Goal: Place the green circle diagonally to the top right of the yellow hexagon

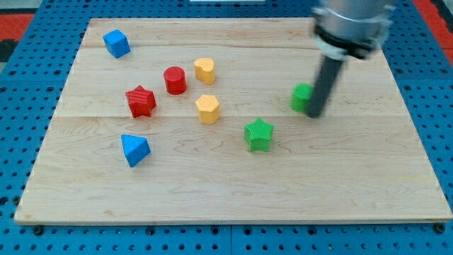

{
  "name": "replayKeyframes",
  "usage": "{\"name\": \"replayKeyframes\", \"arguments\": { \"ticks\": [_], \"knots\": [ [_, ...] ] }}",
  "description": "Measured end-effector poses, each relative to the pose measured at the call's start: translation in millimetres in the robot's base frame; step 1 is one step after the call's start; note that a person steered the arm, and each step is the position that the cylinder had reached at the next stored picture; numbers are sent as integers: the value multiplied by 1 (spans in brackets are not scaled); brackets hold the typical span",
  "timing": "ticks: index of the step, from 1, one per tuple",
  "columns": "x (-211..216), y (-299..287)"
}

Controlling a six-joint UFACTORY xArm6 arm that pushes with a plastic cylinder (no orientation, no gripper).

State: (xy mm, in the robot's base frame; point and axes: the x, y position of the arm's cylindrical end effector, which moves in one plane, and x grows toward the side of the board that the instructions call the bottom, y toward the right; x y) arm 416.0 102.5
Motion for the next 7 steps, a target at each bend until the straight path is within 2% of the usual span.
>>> {"name": "replayKeyframes", "arguments": {
  "ticks": [1,2,3,4,6,7],
  "knots": [
    [-54,-76],
    [-55,-79],
    [-5,-77],
    [-7,-14],
    [-95,-53],
    [-90,-33]
  ]
}}
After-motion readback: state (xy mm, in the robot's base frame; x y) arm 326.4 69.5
